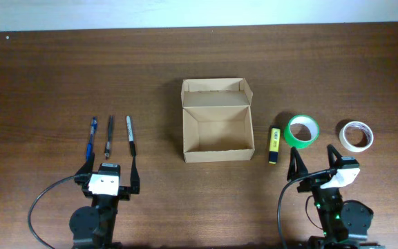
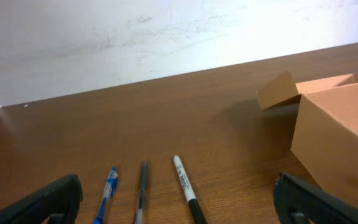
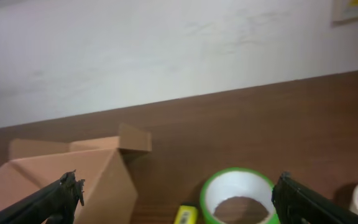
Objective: Pack container
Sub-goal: 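Raise the right gripper and move it over the green tape roll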
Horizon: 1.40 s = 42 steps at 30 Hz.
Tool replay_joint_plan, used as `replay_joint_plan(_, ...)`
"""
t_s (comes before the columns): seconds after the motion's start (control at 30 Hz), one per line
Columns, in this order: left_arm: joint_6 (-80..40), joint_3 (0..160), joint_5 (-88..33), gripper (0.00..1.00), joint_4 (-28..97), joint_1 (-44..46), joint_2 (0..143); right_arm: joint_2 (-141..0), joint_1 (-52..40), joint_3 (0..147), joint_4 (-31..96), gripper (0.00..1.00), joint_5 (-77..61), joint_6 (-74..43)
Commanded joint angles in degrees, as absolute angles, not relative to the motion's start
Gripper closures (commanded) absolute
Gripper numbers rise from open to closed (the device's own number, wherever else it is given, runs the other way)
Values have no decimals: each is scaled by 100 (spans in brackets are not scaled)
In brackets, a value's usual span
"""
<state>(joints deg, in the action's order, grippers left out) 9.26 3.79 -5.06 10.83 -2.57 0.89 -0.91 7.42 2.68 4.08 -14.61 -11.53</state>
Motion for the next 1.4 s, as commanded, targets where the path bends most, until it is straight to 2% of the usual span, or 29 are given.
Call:
replay_joint_plan(0.0, 998, 318, -449, 1, 1039, -250, 34, -43, 790, 1175, 705, 1, -2001, -823)
replay_joint_plan(0.23, 998, 318, -449, 1, 1039, -250, 34, -379, 790, 3551, 3275, 1, -2408, -141)
replay_joint_plan(0.4, 998, 318, -449, 1, 1039, -250, 34, -810, 790, 4836, 4836, 1, -2897, -141)
replay_joint_plan(0.7, 991, 318, -534, 1, 1033, -250, 34, -1282, 790, 5808, 6084, 1, -3041, 440)
replay_joint_plan(0.9, 856, 495, -1892, 1, 921, -248, 38, -1747, 790, 6818, 7046, 1, -2602, 1125)
replay_joint_plan(0.97, 416, 875, -1894, 1, 1199, -248, 56, -2008, 790, 7308, 7537, 1, -2340, 1223)
replay_joint_plan(1.13, 445, 2292, -1868, 1, 1761, -248, 449, -2722, 790, 8527, 8267, 1, -2178, 1223)
replay_joint_plan(1.37, 478, 4969, -1938, 1, 2652, -248, 1804, -3465, 790, 10095, 8442, 1, -2180, 1219)
